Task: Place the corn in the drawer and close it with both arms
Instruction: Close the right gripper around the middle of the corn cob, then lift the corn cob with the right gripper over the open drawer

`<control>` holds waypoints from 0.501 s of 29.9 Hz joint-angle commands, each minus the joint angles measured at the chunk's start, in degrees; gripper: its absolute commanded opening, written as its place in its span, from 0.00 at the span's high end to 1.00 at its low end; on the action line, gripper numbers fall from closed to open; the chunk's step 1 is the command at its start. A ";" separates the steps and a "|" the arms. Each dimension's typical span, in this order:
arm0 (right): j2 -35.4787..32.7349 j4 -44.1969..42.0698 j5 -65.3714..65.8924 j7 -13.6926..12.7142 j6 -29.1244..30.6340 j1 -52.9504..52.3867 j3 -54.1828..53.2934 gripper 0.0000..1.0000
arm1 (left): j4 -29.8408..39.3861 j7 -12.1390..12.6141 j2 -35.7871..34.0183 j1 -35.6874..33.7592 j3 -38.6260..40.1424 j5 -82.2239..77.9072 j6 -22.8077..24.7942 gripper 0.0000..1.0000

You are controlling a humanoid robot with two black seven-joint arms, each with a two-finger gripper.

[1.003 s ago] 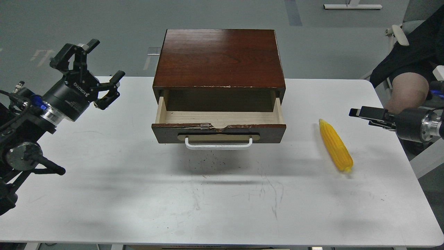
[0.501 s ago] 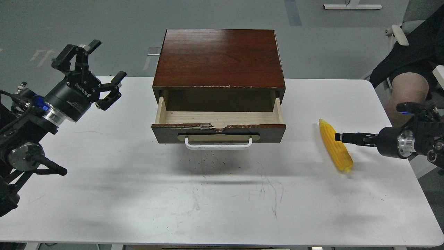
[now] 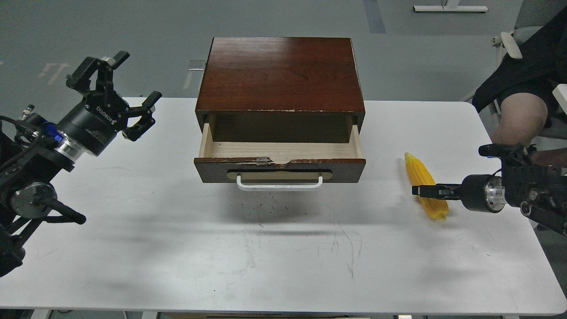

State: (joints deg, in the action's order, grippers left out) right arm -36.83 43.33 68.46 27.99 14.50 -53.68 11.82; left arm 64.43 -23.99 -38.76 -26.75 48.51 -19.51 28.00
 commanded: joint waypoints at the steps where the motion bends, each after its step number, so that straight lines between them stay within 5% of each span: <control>1: -0.34 0.44 -0.44 0.01 -0.09 -0.64 -0.04 0.94 | 0.00 0.00 -0.09 0.03 0.00 0.00 0.00 0.00; 15: -2.46 6.33 -4.83 0.01 0.70 -27.08 1.01 0.92 | 0.00 0.00 -0.26 -0.05 0.00 0.00 0.00 0.00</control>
State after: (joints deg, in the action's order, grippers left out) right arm -40.91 48.74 63.69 27.99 15.09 -74.67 11.53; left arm 64.41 -23.99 -39.05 -26.78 48.51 -19.51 28.00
